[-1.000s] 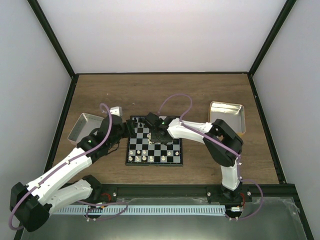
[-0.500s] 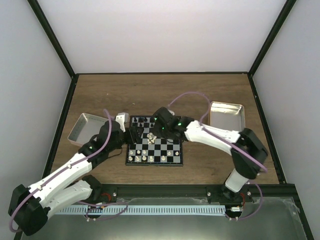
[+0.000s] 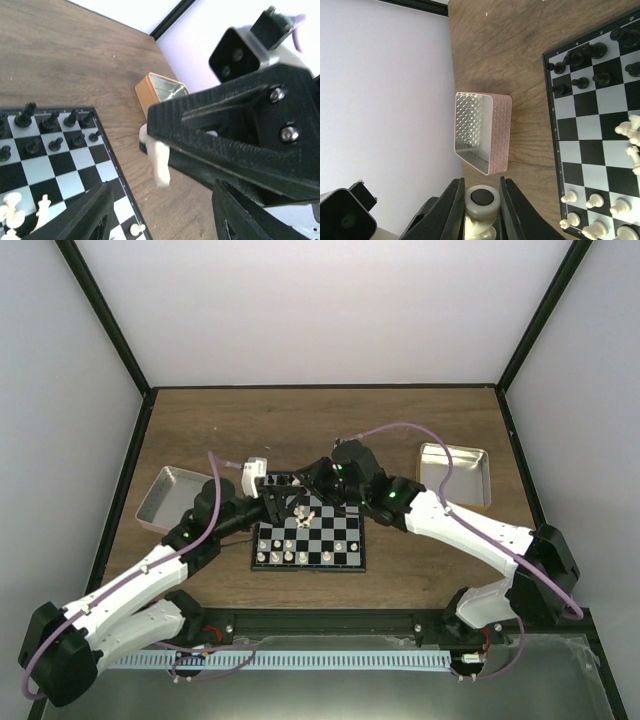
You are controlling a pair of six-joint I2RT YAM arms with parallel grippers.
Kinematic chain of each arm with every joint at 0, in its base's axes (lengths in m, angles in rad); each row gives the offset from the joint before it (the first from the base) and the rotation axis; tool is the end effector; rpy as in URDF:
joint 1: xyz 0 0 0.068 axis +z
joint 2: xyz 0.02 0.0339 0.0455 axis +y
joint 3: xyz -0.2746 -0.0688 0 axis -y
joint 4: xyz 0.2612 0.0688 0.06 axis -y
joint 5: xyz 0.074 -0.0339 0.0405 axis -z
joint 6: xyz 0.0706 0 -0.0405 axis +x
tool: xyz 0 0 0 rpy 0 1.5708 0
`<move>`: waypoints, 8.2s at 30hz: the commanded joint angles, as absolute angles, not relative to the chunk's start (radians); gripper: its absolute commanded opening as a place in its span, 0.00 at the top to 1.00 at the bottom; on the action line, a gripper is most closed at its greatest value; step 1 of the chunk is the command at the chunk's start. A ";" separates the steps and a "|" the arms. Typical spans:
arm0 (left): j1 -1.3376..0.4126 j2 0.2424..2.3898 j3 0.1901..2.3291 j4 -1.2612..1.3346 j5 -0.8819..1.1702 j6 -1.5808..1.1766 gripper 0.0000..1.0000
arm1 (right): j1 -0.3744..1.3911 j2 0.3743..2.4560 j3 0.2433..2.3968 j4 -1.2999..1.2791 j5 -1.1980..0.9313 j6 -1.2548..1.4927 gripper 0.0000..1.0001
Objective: Set up the chess pieces on the board
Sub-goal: Place the chess piece on the chessboard, then pick up the chess piece from the chessboard, then place the chess piece on the chessboard.
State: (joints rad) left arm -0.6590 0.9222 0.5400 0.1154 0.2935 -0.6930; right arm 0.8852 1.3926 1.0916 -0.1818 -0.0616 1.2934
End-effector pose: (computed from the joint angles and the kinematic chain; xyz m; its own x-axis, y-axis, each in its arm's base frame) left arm 0.1894 -0.1726 0.2533 -0.6758 -0.2501 -0.6934 0.4875 0.5539 -0.6749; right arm 0.2287 0.2865 0.2965 -0.8567 0.4688 -0.2151 0.0617 0.5071 0.8597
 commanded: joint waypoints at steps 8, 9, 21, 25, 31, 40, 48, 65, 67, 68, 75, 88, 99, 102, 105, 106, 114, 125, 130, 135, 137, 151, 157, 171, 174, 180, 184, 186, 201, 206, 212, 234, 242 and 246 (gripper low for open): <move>-0.657 0.941 0.550 0.237 0.255 -0.738 0.74 | 0.866 1.340 1.057 -0.105 -0.127 1.373 0.89; -0.657 0.946 0.549 0.241 0.263 -0.742 0.77 | 0.865 1.340 1.054 -0.102 -0.130 1.373 0.89; -0.657 0.916 0.556 0.186 0.220 -0.725 0.96 | 0.866 1.337 1.022 -0.094 -0.121 1.348 0.84; -0.657 0.921 0.614 -0.001 0.194 -0.655 0.96 | 0.863 1.325 1.022 -0.155 -0.032 1.255 0.58; -0.663 0.986 0.760 -0.427 0.193 -0.559 0.96 | 0.836 1.246 0.974 -0.280 0.159 1.160 0.45; -0.853 1.222 1.023 -0.777 0.098 -0.534 0.96 | 0.715 1.002 0.836 -0.494 0.398 1.119 0.41; -1.045 1.483 1.275 -0.920 0.007 -0.500 0.96 | 0.707 0.812 0.765 -0.611 0.537 1.113 0.37; -1.157 1.722 1.493 -1.046 0.041 -0.459 0.96 | 0.707 0.580 0.682 -0.634 0.542 1.063 0.33; -1.166 1.743 1.514 -1.065 0.041 -0.459 0.96 | 0.707 0.578 0.681 -0.638 0.542 1.059 0.33; -1.170 1.754 1.523 -1.074 0.040 -0.459 0.96 | 0.707 0.576 0.681 -0.643 0.544 1.058 0.33; -1.181 1.814 1.566 -1.138 0.048 -0.455 0.96 | 0.707 0.542 0.662 -0.653 0.557 1.058 0.33; -1.181 1.907 1.613 -1.195 0.052 -0.425 0.96 | 0.707 0.523 0.614 -0.643 0.557 1.055 0.32; -1.177 2.022 1.710 -1.276 0.015 -0.409 0.96 | 0.707 0.512 0.589 -0.631 0.547 1.057 0.32; -1.173 2.043 1.725 -1.293 0.002 -0.398 0.95 | 0.707 0.511 0.586 -0.632 0.550 1.056 0.32; -1.165 2.052 1.723 -1.295 -0.003 -0.383 0.92 | 0.707 0.509 0.586 -0.642 0.559 1.057 0.32; -1.162 2.052 1.719 -1.294 -0.003 -0.381 0.92 | 0.707 0.506 0.587 -0.647 0.562 1.057 0.32; -1.142 2.069 1.694 -1.272 0.027 -0.351 0.92 | 0.707 0.461 0.597 -0.705 0.635 1.067 0.32; -1.122 2.109 1.691 -1.270 0.005 -0.330 0.91 | 0.707 0.440 0.594 -0.732 0.651 1.085 0.32; -1.116 2.120 1.692 -1.268 0.008 -0.323 0.88 | 0.707 0.440 0.593 -0.732 0.651 1.086 0.32; -1.114 2.126 1.693 -1.265 0.023 -0.310 0.88 | 0.707 0.440 0.594 -0.728 0.655 1.085 0.32; -1.113 2.128 1.695 -1.264 0.025 -0.309 0.88 | 0.707 0.442 0.594 -0.726 0.655 1.083 0.32; -1.100 2.099 1.730 -1.246 0.046 -0.311 0.82 | 0.707 0.443 0.601 -0.722 0.644 1.079 0.32; -1.077 2.030 1.727 -1.224 0.072 -0.314 0.73 | 0.707 0.448 0.606 -0.716 0.627 1.075 0.32; -0.812 1.645 1.292 -0.839 0.023 -0.539 0.71 | 0.707 0.580 0.624 -0.595 0.492 0.985 0.33; -0.760 1.617 1.204 -0.762 0.028 -0.554 0.77 | 0.707 0.625 0.629 -0.571 0.456 0.978 0.34; -0.715 1.636 1.137 -0.664 0.019 -0.560 0.79 | 0.707 0.699 0.628 -0.520 0.395 0.974 0.35; -0.705 1.669 1.140 -0.632 0.011 -0.553 0.77 | 0.708 0.742 0.627 -0.497 0.361 0.970 0.35; -0.706 1.688 1.146 -0.620 0.020 -0.543 0.74 | 0.707 0.755 0.628 -0.491 0.352 0.969 0.35; -0.704 1.777 1.178 -0.642 -0.004 -0.512 0.78 | 0.707 0.766 0.619 -0.485 0.361 0.965 0.35; -0.705 1.786 1.182 -0.644 -0.016 -0.509 0.85 | 0.707 0.762 0.618 -0.487 0.365 0.965 0.35; -0.705 1.773 1.184 -0.661 -0.012 -0.499 0.96 | 0.707 0.759 0.618 -0.491 0.365 0.968 0.35; -0.771 1.614 1.182 -0.764 0.070 -0.489 0.96 | 0.707 0.763 0.618 -0.474 0.357 0.968 0.35; -0.917 1.624 1.182 -0.788 -0.036 -0.528 0.96 | 0.707 0.764 0.605 -0.467 0.353 0.972 0.35; -0.950 1.666 1.193 -0.787 -0.074 -0.536 0.96 | 0.707 0.762 0.600 -0.466 0.350 0.974 0.35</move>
State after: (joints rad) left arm -0.9310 1.6318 1.1709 -0.7780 -0.0124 -0.5175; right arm 0.7143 0.7673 0.5903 -0.4824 0.3435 0.9768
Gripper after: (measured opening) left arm 0.070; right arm 0.647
